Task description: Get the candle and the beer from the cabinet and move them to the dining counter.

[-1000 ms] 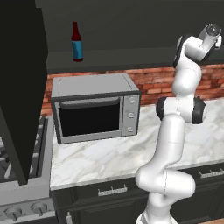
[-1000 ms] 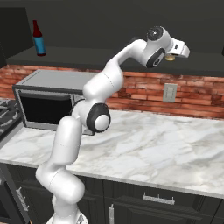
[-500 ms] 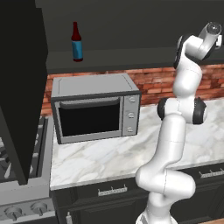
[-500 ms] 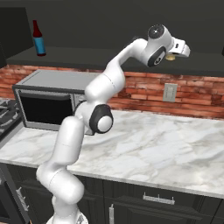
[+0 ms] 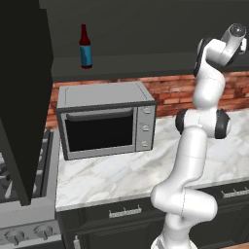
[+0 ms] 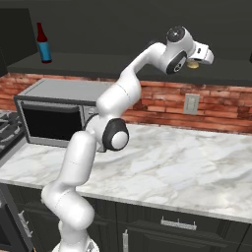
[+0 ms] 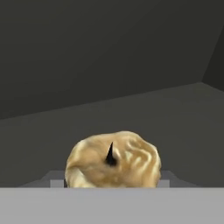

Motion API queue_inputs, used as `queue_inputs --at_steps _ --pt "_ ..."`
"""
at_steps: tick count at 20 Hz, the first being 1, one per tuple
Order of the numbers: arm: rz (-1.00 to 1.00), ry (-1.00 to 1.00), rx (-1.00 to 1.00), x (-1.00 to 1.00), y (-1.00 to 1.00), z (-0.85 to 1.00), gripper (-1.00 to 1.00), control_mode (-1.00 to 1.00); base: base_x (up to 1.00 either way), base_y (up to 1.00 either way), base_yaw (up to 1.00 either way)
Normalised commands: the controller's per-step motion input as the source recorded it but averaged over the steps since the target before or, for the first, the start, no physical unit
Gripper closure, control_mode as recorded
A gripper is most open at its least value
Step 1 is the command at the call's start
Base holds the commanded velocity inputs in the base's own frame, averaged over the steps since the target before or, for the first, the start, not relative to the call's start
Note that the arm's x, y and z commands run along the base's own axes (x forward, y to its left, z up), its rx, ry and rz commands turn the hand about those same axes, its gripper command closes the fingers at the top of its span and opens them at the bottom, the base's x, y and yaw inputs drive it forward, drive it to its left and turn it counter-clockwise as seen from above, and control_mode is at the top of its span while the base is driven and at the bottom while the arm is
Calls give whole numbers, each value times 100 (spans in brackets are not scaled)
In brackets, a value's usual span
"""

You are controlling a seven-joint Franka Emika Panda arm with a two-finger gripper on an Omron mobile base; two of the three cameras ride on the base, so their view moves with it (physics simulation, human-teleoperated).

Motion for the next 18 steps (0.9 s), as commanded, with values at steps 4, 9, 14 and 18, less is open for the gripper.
queue_inputs --at_steps 4,9,14,18 --pt "0 0 0 -6 0 -1 100 -100 0 0 0" --pt "0 -2 0 -53 1 -1 100 -100 0 0 0" --pt "0 -16 0 -98 20 -4 100 -100 0 0 0" --pt "1 -22 0 -97 32 -8 100 -100 0 0 0"
